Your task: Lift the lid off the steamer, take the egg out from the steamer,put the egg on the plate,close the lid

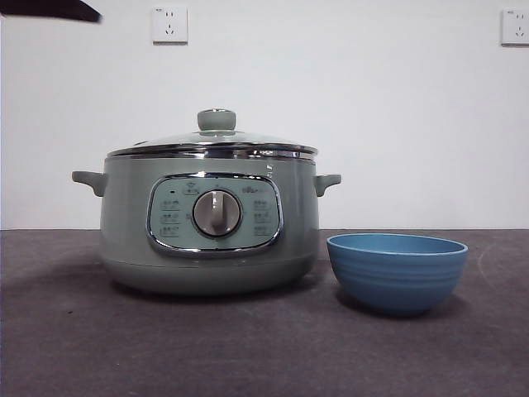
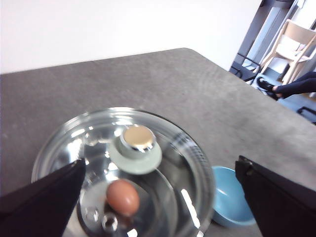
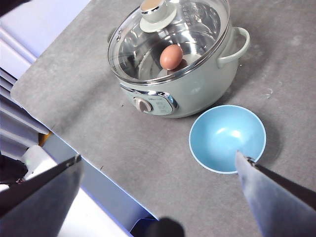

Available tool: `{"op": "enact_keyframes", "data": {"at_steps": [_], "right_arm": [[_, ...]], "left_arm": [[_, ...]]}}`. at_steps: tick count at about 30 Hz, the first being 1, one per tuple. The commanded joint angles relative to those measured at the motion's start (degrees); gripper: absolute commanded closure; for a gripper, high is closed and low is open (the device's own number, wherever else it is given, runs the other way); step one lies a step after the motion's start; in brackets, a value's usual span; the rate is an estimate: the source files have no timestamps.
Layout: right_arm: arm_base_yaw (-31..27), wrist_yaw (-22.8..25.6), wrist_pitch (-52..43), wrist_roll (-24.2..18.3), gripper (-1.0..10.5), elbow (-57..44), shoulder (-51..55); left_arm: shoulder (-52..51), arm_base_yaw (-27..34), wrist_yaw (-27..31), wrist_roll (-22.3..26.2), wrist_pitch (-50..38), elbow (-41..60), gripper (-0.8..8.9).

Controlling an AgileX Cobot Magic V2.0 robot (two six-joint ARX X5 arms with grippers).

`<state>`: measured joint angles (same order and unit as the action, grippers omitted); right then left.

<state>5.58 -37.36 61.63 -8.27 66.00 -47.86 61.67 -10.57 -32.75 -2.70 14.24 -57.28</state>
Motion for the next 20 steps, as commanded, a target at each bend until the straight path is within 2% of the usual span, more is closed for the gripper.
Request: {"op": "enact_keyframes", "data": {"at_steps": [1, 10, 20], "right_arm": [[0.11, 0.07, -0.28, -0.13, 3.8, 0.17, -0.50], [0.11, 0.17, -0.24, -0.13, 3.8, 0.17, -1.99], [0.11, 0.17, 0.35, -0.13, 3.8, 0.17, -2.03]], "left_arm": [[3.87, -2.32, 3.10, 0.50, -5.22, -0.22, 2.41], [14.58, -9.20, 14.62, 7.39, -15.23, -0.22, 2.42], [23.76, -12.61, 19.21, 8.76, -24.37, -0.22, 2.42]]}}
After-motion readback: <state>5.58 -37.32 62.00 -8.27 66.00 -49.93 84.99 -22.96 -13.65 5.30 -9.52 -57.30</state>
